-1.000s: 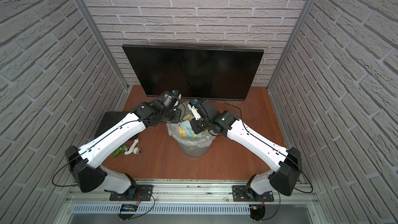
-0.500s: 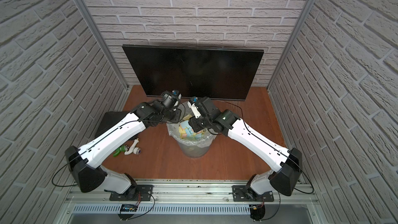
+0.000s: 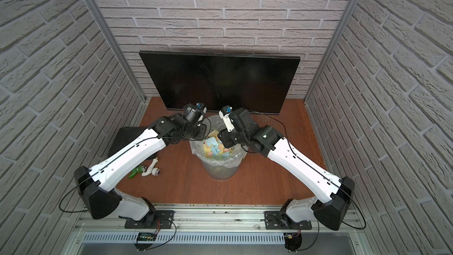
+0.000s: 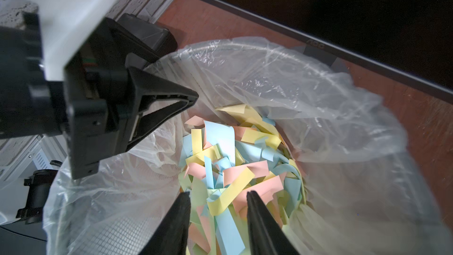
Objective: Remove the sticky note from the monitor
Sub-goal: Place the sticky note in the trash bin, then reset both arms
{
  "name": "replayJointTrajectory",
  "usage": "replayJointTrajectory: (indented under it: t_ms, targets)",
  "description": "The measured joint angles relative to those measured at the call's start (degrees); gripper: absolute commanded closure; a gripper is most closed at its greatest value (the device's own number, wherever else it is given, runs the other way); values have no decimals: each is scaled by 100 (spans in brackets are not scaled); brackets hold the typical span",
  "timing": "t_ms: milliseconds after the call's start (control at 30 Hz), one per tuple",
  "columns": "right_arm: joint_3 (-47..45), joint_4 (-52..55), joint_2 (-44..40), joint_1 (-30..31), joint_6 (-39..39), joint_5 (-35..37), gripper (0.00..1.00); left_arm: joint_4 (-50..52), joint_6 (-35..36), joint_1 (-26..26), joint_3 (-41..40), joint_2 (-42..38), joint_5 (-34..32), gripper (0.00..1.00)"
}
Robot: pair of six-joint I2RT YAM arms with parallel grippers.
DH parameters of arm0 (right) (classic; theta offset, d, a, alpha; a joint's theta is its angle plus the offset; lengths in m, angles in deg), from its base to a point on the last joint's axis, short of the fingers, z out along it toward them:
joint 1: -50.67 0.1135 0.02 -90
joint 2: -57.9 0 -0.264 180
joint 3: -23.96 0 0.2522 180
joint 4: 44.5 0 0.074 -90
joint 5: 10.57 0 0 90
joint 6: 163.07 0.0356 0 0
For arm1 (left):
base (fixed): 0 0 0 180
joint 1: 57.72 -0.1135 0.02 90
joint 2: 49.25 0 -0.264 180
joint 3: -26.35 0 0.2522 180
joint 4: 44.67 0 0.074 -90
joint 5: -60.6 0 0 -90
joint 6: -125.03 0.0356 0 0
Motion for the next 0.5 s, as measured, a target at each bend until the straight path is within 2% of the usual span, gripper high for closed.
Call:
replayJointTrajectory:
  t_ms: [367,500]
  targets:
    - [0,4,-402,-369,33,31,55,0,0,31,0,-2,72,39]
    - [0,4,-466,-459,44,31,52,2,-2,33,2,-28,90,20]
